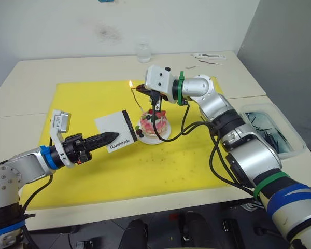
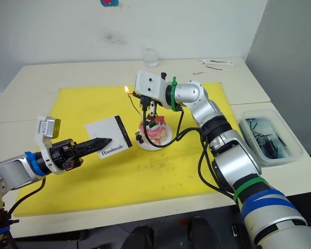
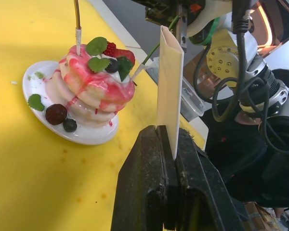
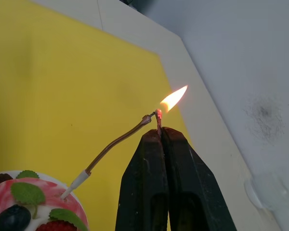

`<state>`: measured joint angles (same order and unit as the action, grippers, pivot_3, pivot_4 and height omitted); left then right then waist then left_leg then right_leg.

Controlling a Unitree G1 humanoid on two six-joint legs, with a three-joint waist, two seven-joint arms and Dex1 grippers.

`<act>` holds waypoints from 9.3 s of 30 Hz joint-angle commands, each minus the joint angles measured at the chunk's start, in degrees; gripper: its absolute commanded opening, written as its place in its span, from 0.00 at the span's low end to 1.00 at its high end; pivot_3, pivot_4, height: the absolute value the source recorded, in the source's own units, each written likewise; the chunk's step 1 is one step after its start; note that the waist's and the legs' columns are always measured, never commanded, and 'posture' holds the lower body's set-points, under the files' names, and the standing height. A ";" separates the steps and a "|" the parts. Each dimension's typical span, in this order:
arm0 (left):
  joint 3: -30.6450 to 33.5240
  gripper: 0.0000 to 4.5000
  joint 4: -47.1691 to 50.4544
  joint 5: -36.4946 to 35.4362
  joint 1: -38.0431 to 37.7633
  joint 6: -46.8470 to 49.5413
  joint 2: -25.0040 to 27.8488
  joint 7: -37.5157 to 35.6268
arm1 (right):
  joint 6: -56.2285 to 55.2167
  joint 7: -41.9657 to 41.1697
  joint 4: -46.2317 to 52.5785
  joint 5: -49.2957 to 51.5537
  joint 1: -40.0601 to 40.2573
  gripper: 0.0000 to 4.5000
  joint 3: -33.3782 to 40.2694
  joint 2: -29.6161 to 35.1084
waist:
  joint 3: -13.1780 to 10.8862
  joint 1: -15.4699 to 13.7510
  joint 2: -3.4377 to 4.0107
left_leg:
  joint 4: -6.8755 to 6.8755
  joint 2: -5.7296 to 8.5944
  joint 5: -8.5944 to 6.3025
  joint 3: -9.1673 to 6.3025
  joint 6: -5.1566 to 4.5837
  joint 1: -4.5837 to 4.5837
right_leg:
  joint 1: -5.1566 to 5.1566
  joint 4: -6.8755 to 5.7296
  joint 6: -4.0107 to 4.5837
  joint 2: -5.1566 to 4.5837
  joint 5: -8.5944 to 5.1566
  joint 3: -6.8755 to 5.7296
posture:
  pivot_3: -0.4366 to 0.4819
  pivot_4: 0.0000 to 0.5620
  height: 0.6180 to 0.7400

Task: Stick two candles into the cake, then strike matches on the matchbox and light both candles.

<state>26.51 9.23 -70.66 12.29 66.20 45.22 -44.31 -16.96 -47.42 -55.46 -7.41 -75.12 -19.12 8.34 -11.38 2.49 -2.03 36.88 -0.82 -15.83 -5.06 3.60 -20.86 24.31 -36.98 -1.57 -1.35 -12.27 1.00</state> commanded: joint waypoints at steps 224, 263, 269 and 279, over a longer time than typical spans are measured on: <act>-8.17 0.00 -0.32 -0.21 5.95 1.90 0.03 -5.30 | 33.43 -2.90 60.21 4.39 20.33 0.01 3.36 21.91 | -0.17 -0.50 -0.03 | -0.03 0.06 0.08 -0.37 0.12 -0.03 | -0.06 0.11 -0.13 0.08 -0.05 -0.08 | 0.48 0.27 1.00; -9.97 0.00 0.01 1.32 7.79 1.12 -1.60 -4.90 | 37.00 -6.37 65.46 4.76 22.53 0.01 1.23 20.63 | -0.18 -0.57 -0.01 | -0.01 0.06 0.08 -0.41 0.12 -0.01 | -0.07 0.06 -0.16 0.09 -0.05 -0.11 | 0.48 0.27 1.00; -10.29 0.00 -0.40 1.82 8.11 0.91 -1.73 -5.31 | 36.99 -6.45 65.51 4.69 22.66 0.01 1.37 21.00 | -0.18 -0.56 -0.01 | -0.01 0.06 0.08 -0.41 0.12 -0.01 | -0.07 0.06 -0.16 0.09 -0.05 -0.10 | 0.48 0.27 1.00; -10.73 0.00 -1.31 3.12 8.64 0.33 -1.94 -6.12 | 36.97 -6.76 65.68 4.75 23.39 0.01 1.49 22.01 | -0.18 -0.56 -0.01 | -0.01 0.06 0.08 -0.40 0.12 -0.01 | -0.07 0.06 -0.16 0.09 -0.05 -0.10 | 0.48 0.27 1.00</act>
<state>15.56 7.33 -67.56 20.24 67.88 43.43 -49.54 20.44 -53.94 8.57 -3.01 -51.42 -18.88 29.89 -11.56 1.93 -2.04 36.87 -0.77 -15.75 -5.46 3.72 -20.87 24.24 -36.92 -1.73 -1.26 -12.32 0.89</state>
